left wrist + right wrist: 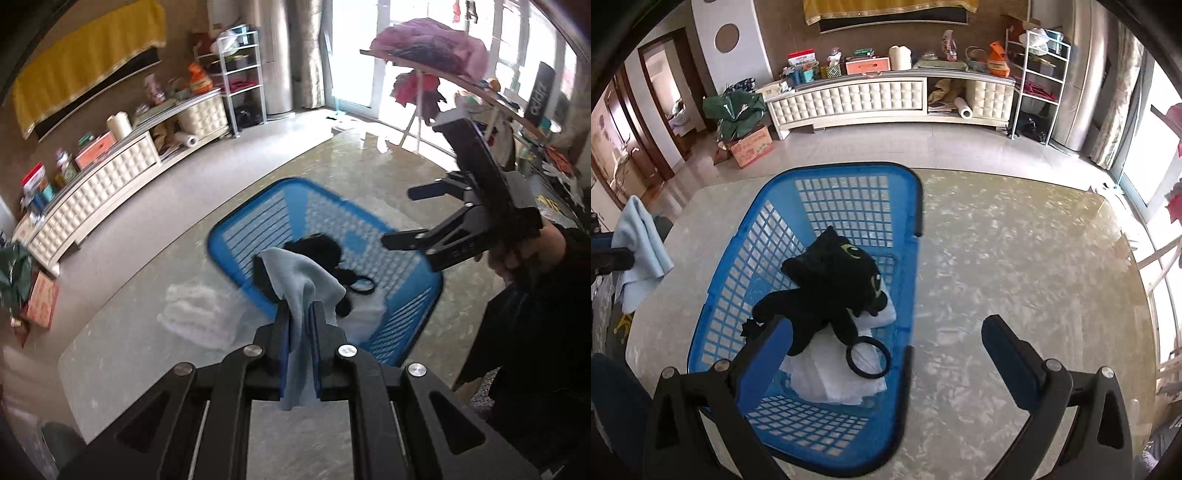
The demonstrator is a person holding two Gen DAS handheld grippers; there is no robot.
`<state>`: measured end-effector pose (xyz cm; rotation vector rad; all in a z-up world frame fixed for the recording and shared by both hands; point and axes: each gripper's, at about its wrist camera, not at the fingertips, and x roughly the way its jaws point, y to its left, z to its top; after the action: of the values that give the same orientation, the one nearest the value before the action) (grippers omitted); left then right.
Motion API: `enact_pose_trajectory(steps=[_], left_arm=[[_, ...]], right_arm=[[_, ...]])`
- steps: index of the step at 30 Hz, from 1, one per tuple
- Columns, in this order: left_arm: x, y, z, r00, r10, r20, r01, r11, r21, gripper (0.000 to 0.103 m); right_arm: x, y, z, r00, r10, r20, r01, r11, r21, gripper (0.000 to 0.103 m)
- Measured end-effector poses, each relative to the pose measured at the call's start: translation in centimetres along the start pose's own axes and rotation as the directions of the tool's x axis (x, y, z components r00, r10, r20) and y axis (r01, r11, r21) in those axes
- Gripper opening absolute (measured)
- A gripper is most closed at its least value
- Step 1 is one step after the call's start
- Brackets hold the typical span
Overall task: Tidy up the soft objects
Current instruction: 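Release the ring into the basket with the right tool while the left tool lifts the blue cloth, then lower the blue cloth into the basket and open the left tool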
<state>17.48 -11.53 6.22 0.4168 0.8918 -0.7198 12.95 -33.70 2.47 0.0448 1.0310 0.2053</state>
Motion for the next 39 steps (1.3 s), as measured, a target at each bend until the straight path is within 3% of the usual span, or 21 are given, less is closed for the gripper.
enact_pose_trajectory(steps=[7, 22, 39], left_arm=[[3.1, -2.8, 1.7, 0.999, -0.033, -0.02, 0.033, 0.999, 0.036, 0.009], [10.4, -5.8, 1.0, 0.986, -0.049, -0.158, 0.059, 0.997, 0.059, 0.009], [14.3, -5.5, 0.5, 0.977, -0.049, -0.209, 0.055, 0.998, 0.024, 0.009]], right_arm=[[-1.3, -1.3, -0.6, 1.0, 0.008, 0.028, -0.009, 0.999, 0.032, 0.103], [-1.5, -2.2, -1.5, 1.0, 0.011, 0.016, -0.011, 0.999, 0.039, 0.103], [-0.7, -1.2, -1.9, 1.0, 0.01, -0.017, -0.01, 1.0, 0.01, 0.103]])
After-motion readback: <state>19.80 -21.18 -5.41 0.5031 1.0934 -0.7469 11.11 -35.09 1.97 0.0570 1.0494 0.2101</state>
